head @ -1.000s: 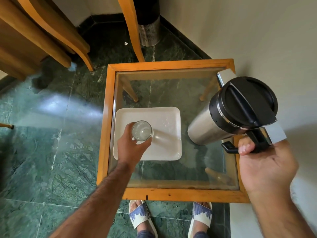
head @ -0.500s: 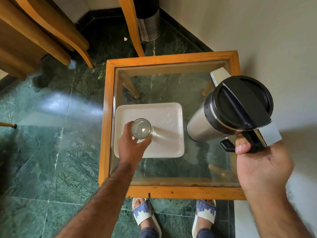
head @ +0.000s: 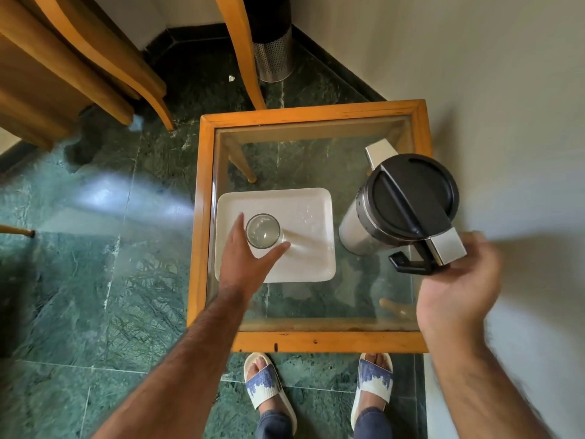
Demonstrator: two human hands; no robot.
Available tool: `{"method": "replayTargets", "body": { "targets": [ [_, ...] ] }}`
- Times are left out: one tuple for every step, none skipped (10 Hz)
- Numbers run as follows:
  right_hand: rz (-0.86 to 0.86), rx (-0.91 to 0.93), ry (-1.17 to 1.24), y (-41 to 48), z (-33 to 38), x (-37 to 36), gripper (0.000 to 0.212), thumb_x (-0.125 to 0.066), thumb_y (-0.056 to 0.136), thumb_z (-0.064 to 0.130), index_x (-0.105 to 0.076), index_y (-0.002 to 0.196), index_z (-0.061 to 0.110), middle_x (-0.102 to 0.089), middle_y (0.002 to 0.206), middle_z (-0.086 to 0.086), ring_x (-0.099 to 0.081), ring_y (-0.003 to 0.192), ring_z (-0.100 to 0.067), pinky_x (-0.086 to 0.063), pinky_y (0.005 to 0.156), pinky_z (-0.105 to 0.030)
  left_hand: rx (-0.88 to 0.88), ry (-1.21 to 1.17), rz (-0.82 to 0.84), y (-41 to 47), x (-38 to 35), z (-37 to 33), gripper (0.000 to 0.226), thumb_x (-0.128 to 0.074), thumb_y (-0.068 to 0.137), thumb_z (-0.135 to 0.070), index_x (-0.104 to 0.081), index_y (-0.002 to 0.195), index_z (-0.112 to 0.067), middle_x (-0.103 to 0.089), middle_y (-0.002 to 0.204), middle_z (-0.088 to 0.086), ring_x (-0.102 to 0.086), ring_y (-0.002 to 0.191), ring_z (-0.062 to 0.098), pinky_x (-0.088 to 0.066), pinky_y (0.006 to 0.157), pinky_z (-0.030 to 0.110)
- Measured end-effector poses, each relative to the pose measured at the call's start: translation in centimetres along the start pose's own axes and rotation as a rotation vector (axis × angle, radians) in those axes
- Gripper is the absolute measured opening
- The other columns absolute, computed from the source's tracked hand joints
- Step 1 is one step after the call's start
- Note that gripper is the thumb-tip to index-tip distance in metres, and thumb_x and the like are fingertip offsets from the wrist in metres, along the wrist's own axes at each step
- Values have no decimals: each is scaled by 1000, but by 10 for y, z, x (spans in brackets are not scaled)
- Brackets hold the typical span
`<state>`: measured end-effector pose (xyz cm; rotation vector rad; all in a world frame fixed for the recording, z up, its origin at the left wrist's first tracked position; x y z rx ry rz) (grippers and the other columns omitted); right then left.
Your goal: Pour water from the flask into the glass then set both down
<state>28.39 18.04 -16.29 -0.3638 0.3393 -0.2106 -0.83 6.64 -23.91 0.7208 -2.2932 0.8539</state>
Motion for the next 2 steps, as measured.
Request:
{"method": "replayTargets", "body": {
  "targets": [
    [95,387,-372,2,48,-19,38,-43,107,48,-65,123,22,-76,116,14,-69,108,-7,-55,84,-36,-179,223,-54,-11,21,-17,114,-53,88,-80,-4,169,-16,-7,179,2,-6,164,18,-14,133,43],
    [319,903,-944,-4,82,-60,68,-47,109,51,-42,157,3,-46,165,-16,-40,156,-31,-33,125,-52,-403,421,-164,-24,49,-50,105,-32,95,-79,-4,169,-10,-1,179,7,1,165,22,-8,134,47]
  ]
}}
Point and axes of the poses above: each hand's wrist, its own y-axis towards the middle knuckle, its own x-axis out of the back of the hand, z = x × y, the point moved 4 cm from there along y, towards the middle knuckle
